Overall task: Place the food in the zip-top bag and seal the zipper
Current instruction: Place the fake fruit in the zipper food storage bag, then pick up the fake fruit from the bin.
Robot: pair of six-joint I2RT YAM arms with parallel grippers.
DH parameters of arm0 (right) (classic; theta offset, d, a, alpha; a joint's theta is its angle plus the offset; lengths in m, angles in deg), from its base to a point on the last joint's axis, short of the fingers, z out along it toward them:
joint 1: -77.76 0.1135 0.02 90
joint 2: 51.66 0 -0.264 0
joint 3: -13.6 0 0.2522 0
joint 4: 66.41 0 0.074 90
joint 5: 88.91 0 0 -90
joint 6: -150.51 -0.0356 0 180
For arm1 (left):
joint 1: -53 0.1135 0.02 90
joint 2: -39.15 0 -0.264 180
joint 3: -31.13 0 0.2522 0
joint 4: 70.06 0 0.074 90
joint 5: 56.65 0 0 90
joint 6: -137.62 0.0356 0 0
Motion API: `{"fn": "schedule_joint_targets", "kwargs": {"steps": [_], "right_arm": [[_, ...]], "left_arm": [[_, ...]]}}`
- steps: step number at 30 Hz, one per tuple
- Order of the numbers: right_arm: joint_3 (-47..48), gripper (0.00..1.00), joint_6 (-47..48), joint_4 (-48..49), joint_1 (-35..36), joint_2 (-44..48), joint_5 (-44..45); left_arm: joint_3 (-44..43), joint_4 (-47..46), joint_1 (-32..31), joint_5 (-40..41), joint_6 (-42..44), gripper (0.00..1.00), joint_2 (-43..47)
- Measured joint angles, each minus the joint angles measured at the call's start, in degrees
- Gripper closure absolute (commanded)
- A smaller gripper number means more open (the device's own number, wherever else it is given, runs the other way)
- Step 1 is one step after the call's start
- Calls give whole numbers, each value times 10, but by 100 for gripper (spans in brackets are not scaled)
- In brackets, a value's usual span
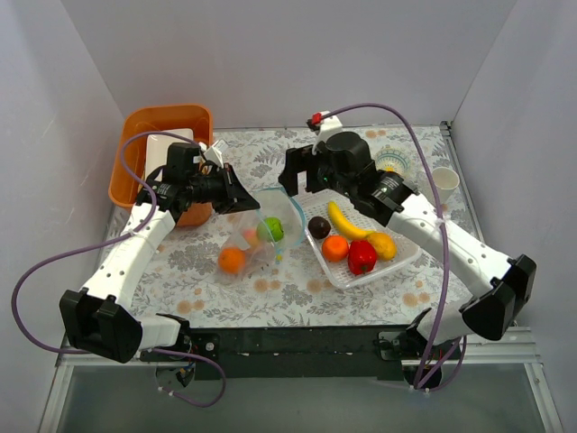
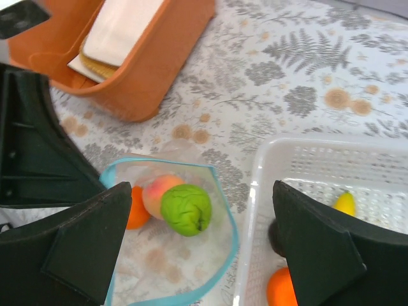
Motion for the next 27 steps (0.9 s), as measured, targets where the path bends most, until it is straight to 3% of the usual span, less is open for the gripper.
{"fn": "schedule_joint_targets", "kwargs": {"steps": [14,27], "right_arm": [[-235,2,-61,-159,-163,84,82],[-286,3,-84,-223,-230,74,111]], "left_arm": [[-3,2,0,5,0,100,0],[-1,1,0,0,0,100,0]]}}
